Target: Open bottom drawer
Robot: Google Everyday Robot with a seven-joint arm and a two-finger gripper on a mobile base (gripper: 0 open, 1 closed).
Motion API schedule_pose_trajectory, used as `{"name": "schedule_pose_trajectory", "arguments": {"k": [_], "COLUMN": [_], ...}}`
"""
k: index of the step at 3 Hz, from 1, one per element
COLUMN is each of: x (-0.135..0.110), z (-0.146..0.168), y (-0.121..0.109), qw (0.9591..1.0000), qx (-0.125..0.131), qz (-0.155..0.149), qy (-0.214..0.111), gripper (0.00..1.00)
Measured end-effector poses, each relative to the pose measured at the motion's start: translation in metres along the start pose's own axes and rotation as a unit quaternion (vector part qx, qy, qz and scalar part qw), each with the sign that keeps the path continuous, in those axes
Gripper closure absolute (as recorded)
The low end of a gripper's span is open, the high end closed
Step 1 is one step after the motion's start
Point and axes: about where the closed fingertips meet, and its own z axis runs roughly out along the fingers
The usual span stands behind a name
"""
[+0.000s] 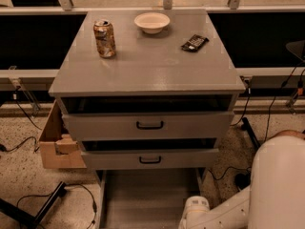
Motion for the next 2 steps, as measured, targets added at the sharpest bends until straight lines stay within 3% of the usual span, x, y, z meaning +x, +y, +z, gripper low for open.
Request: {"name": "schedule_pose_trajectory", "arguments": {"k": [1, 2], "x": [0.008, 0.035], "z": [-0.060, -0.121], "y": [0.003, 0.024], "qw": [0.9996, 0.9972], "qx": [0.003, 0.026], "qz": [0.003, 0.004], "qy": [0.029, 0.070], "gripper": [0.00, 0.00]}}
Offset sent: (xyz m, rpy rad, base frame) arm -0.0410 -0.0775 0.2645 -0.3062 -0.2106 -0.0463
